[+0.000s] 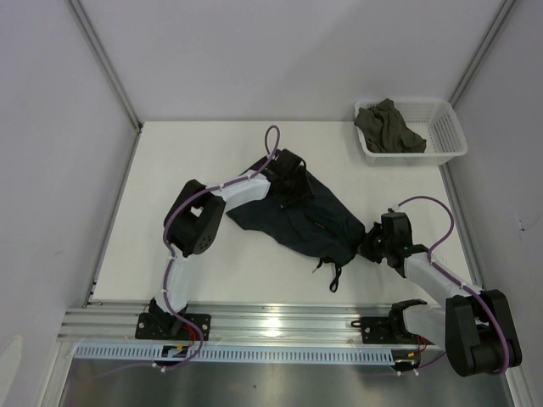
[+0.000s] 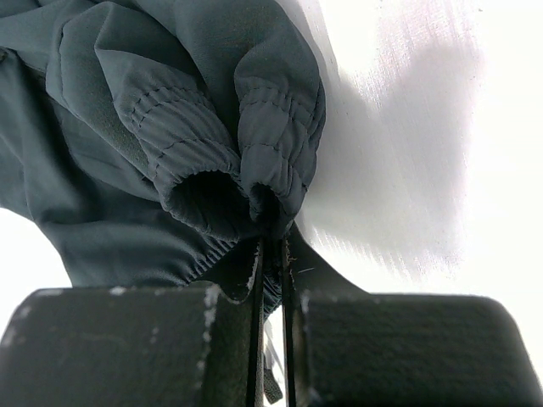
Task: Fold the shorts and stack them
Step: Fold the shorts
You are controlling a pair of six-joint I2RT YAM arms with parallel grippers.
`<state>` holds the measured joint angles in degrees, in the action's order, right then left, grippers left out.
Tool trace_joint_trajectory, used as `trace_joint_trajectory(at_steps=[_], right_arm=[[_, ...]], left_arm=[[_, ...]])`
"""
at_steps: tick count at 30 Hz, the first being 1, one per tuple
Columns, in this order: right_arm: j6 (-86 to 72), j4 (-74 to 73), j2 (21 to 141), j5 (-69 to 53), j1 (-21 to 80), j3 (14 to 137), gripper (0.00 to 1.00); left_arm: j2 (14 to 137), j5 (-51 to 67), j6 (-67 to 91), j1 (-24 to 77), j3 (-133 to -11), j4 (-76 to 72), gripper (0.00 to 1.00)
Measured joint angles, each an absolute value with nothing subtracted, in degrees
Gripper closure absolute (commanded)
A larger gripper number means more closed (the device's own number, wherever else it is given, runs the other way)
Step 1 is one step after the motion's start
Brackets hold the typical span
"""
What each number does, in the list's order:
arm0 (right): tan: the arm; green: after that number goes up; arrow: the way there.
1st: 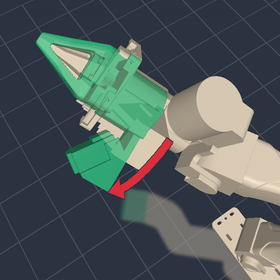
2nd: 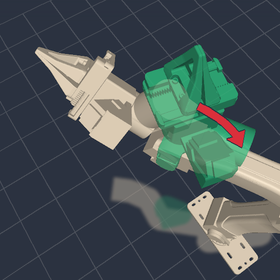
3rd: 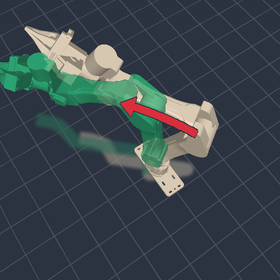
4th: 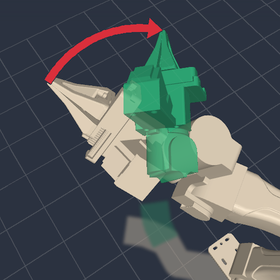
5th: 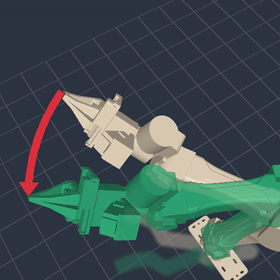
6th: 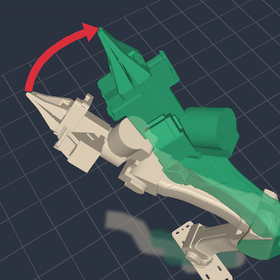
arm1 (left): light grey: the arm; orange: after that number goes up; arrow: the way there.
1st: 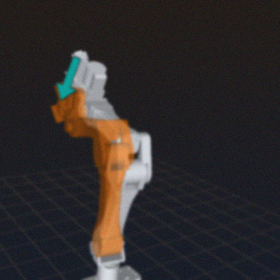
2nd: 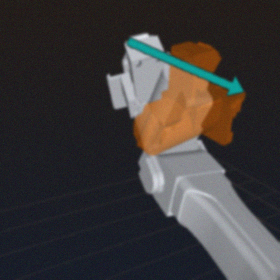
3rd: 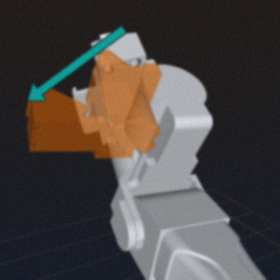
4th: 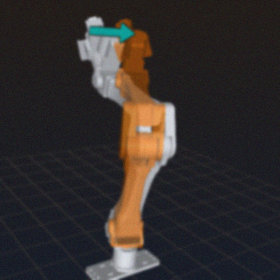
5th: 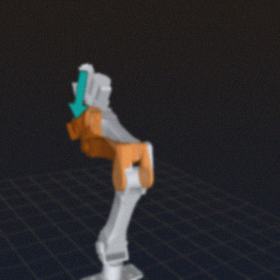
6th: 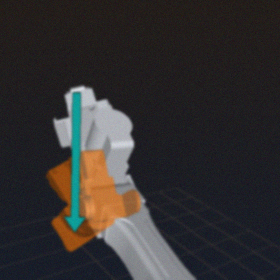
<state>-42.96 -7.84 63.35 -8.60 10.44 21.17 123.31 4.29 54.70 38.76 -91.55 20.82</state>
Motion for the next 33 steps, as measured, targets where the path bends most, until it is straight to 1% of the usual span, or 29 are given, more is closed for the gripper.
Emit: trace_joint_trajectory(at_steps=[4,5,6,8,9,11,12,14,20,26,33], right_arm=[[-42.85,-7.84,63.33,-8.62,10.41,21.17,1.0],[-42.83,-7.84,63.31,-8.62,10.41,21.17,1.0],[-42.83,-7.84,63.31,-8.62,10.41,21.17,1.0],[-42.83,-7.84,63.29,-8.62,10.41,21.17,1.0],[-42.81,-7.84,63.26,-8.62,10.41,21.17,1.0],[-42.76,-7.86,63.2,-8.62,10.41,21.17,1.0],[-42.65,-7.86,63.2,-8.62,10.41,21.17,1.0],[-42.44,-7.86,63.2,-8.62,10.41,21.17,1.0],[-42.13,-7.86,63.18,-8.62,10.44,21.17,1.0],[-41.87,-7.81,63.18,-8.6,10.68,21.17,1.0],[-41.76,-7.81,63.29,-7.99,11.46,21.3,1.0]], left_arm=[[123.74,3.42,55.61,38.81,-91.61,20.84,0.35],[123.74,3.16,55.79,38.83,-91.61,20.82,0.38],[123.76,3.05,56.05,38.83,-91.61,20.8,0.44],[123.98,2.92,56.55,38.83,-91.64,20.69,0.52],[124.2,2.9,56.62,38.83,-91.7,20.67,0.61],[125.34,2.94,57.08,38.83,-92.44,20.62,0.72],[125.93,2.98,57.14,38.83,-92.79,20.58,0.85],[126.98,3.07,57.49,38.83,-93.23,20.45,1.0],[127.5,2.9,57.43,38.87,-94.48,20.69,1.0],[127.5,0.27,56.84,39.4,-96.31,22.28,1.0],[127.63,-1.43,56.38,40.75,-102.41,25.41,1.0]])
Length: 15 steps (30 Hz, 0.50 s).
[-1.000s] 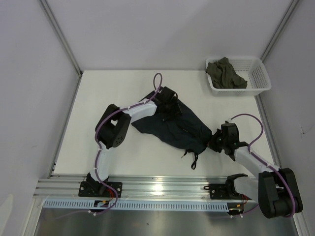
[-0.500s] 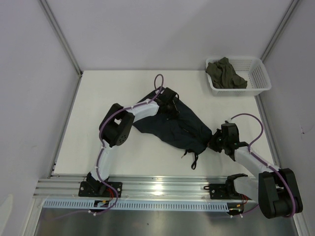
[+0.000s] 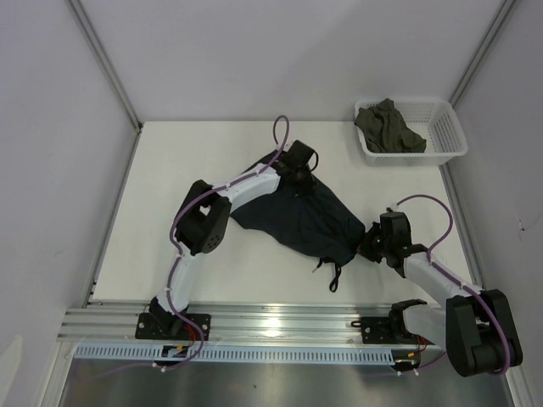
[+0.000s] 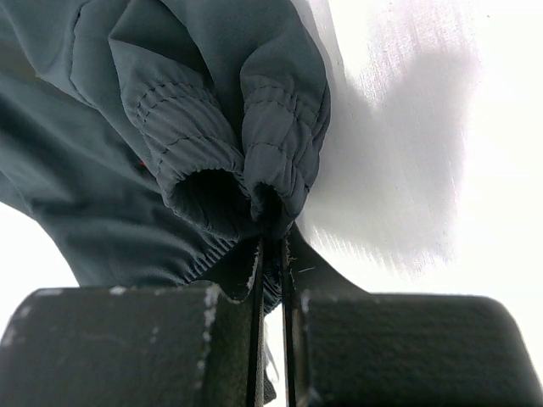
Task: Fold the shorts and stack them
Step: Fold the shorts
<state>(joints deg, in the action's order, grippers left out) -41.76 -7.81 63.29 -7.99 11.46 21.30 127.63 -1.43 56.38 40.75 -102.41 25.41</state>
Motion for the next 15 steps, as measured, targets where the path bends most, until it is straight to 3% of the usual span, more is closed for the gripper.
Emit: trace_joint_trajectory(at_steps=[15], right_arm=[[-41.78,-7.92,64.4,-7.75,12.05,22.11,1.0]], left_arm=[[139.35,-4.03,54.96,42.96,-117.27,29.45,0.99]])
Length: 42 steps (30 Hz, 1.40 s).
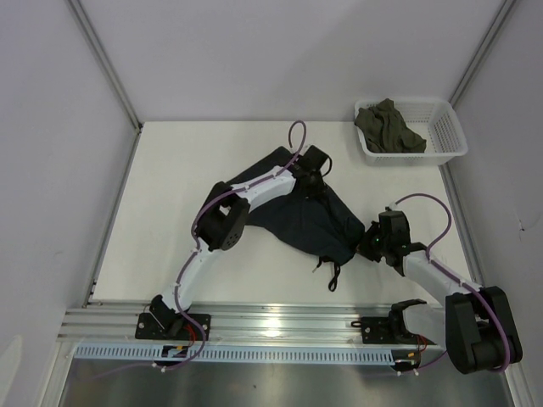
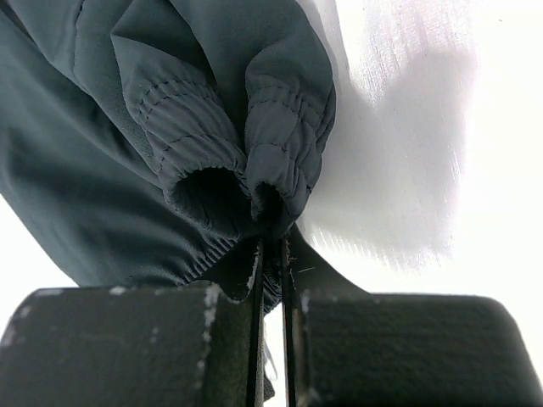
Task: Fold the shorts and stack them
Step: Fold the shorts
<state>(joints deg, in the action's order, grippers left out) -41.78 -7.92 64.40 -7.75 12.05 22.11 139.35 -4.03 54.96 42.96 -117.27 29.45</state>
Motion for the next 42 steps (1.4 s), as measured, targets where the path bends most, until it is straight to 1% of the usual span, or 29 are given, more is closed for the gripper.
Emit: trace_joint_trajectory(at_steps=[2,4,5,6,7,8,9,10,11,12,13,17,19,23,27,30,33,36,42], right_arm=[[-41.82,-8.05,64.27,-7.75,12.05,22.13,1.0],[-42.02,-8.78,63.35,-7.6,12.16,22.13,1.0],[-42.04,-9.5,62.59,-7.33,12.23,22.13,1.0],[-42.11,-10.22,61.71,-7.01,12.27,22.13,1.0],[-42.28,-11.05,60.64,-6.7,12.29,22.13,1.0],[-42.44,-11.99,59.33,-6.44,12.32,22.13,1.0],[-42.46,-12.78,58.35,-6.22,12.32,22.13,1.0],[-42.46,-13.67,57.25,-5.91,12.29,22.15,1.0],[-42.41,-14.79,56.49,-5.76,12.16,22.35,1.0],[-42.37,-16.19,56.23,-5.8,11.81,22.76,1.0],[-42.15,-17.56,56.29,-5.85,11.31,23.35,1.0],[-40.51,-23.0,57.12,-6.68,8.36,26.22,1.0],[-39.64,-25.8,57.21,-6.98,7.09,28.08,1.0],[-37.89,-31.31,57.69,-8.86,4.93,32.84,1.0],[-37.23,-36.64,60.23,-12.34,2.83,38.48,1.0],[-37.71,-40.82,61.78,-13.41,2.48,42.28,1.0],[-39.11,-45.71,62.94,-13.39,2.52,47.35,1.0],[-41.04,-49.87,63.92,-12.99,2.66,52.75,1.0],[-43.94,-54.13,65.56,-11.77,4.62,60.71,1.0]], left_arm=[[140.88,-3.6,55.24,42.96,-117.27,29.26,0.9],[141.14,-3.18,54.76,42.89,-117.89,28.73,0.77],[141.14,-3.14,54.5,42.89,-117.99,28.62,0.6],[141.14,-2.81,54.22,42.81,-118.06,28.36,0.53],[141.14,-2.55,54.0,42.65,-118.32,27.97,0.42],[141.14,-2.17,53.54,42.63,-118.56,27.73,0.35],[141.12,-1.65,53.21,42.61,-118.78,27.29,0.32],[141.12,-1.02,52.86,42.54,-118.96,26.89,0.21],[141.1,-0.51,52.1,42.44,-119.13,26.68,0.14],[141.01,0.05,51.24,42.28,-119.5,26.59,0.09],[140.79,-0.03,50.39,42.15,-119.79,26.92,0.01],[137.27,-1.54,46.44,41.23,-119.39,28.73,0.01],[132.07,-2.59,44.31,40.64,-115.52,28.03,0.01],[115.85,-4.71,40.53,39.59,-100.4,23.77,0.01],[98.5,-6.85,38.52,39.0,-81.17,14.94,0.01],[91.81,-7.29,38.44,39.16,-68.95,8.4,0.01],[91.96,-7.29,38.46,39.55,-59.94,4.1,0.01],[94.8,-7.2,38.46,40.66,-55.07,2.59,0.01],[100.64,-7.22,38.52,43.77,-56.66,0.32,0.01]])
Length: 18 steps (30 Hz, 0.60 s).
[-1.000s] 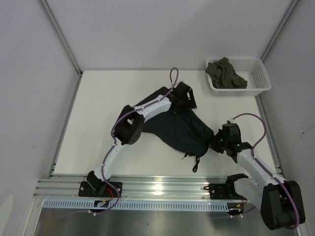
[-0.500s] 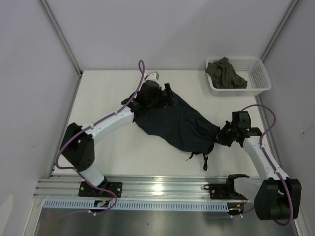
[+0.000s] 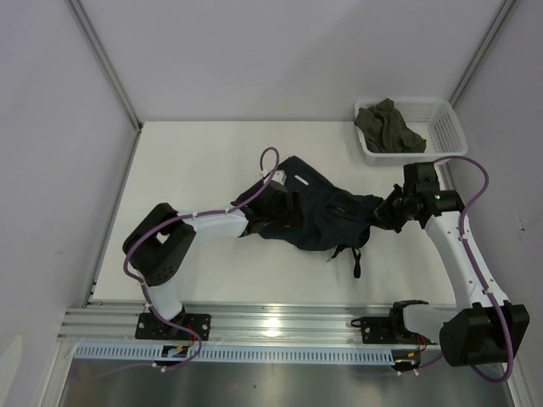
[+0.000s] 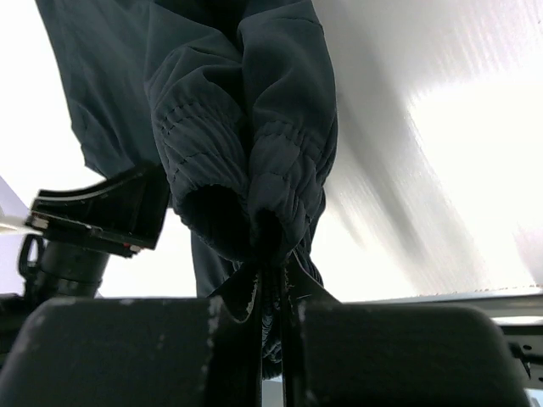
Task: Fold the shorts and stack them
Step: Fold the shorts
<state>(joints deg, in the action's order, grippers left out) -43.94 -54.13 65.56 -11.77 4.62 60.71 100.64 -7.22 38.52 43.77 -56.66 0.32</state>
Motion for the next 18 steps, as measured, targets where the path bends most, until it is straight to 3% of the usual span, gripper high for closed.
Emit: trace_joint_trajectory(at_steps=[6,18], right_arm=[[-44.42,-57.19,69.12,-10.94,5.39,62.76,1.0],[-43.09,-60.86,78.22,-9.78,6.22,76.79,1.0]], left_arm=[[103.85,-9.96,40.05,44.4,-63.48,1.41,0.01],[103.22,-16.38,49.82,49.39,-54.74,-5.19,0.02]])
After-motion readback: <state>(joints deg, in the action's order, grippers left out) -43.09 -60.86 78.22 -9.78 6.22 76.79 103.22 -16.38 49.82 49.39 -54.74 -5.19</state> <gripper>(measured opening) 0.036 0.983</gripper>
